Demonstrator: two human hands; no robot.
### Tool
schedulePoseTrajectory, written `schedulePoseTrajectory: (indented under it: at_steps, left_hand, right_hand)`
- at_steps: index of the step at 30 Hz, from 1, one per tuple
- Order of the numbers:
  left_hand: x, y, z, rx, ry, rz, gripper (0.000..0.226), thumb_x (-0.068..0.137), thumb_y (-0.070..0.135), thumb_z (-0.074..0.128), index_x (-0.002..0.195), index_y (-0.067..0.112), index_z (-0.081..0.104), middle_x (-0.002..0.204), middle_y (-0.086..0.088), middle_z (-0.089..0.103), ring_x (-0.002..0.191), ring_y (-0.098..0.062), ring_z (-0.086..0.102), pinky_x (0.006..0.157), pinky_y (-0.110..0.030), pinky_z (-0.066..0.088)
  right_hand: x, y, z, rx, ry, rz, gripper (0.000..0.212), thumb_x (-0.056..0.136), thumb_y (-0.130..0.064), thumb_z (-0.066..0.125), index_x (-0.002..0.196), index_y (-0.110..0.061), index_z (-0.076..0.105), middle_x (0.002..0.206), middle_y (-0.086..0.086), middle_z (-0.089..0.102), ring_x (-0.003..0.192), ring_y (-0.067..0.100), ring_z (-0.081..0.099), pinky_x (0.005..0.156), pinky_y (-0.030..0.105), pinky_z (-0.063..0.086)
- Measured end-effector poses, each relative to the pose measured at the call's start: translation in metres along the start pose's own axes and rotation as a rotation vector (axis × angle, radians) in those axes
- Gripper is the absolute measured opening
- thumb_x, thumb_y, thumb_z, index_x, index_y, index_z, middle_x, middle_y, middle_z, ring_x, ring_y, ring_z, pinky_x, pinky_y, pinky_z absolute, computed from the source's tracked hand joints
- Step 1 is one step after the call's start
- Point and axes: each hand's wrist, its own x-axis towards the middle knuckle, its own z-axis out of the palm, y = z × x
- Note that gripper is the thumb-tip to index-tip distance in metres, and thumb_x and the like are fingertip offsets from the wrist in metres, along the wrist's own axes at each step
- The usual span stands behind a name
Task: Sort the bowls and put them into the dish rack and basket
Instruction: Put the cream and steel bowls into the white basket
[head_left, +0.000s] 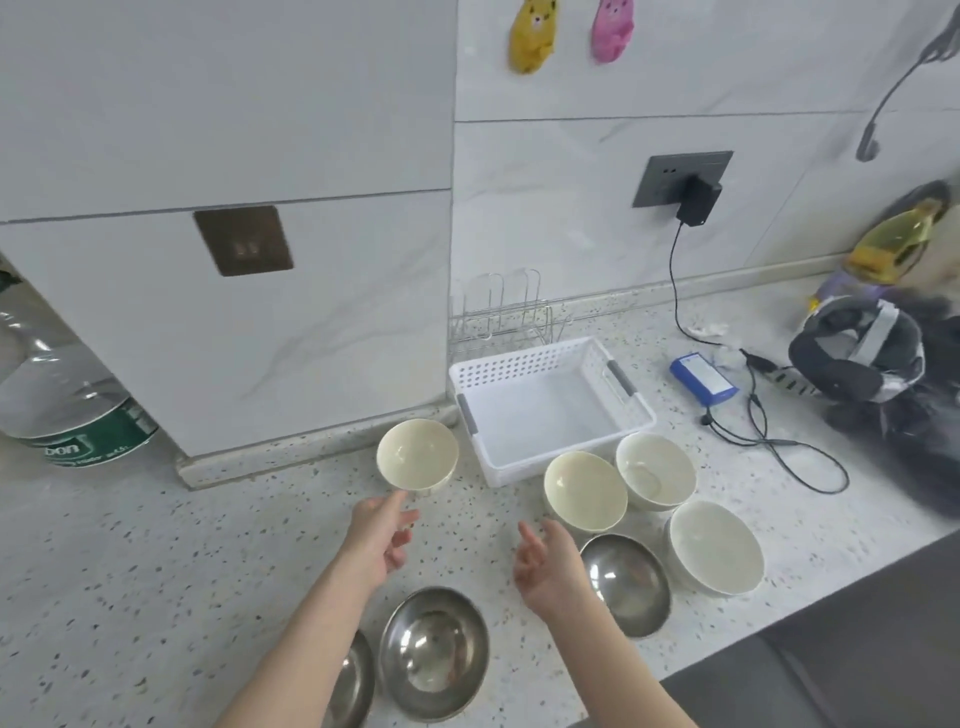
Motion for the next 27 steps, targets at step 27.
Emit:
schedulePoseTrajectory:
  at_steps: [27]
  left_hand:
    - [0.035, -0.009, 0.039, -0.473, 0.038, -0.111, 0.022, 0.096, 0.002, 0.042, 0.117, 0.006, 0.047, 0.098, -0.025, 0.065, 0.028, -0.003, 0.036, 0.027, -0.012, 0.027]
  right_hand:
    - [0.021, -0.033, 0.017, 0.285, 0.045, 0.180, 0.022, 0.101, -0.014, 0.032, 0.107, -0.007, 0.052, 0.082, 0.003, 0.058, 0.062, 0.015, 0.054, 0.032, 0.012, 0.040]
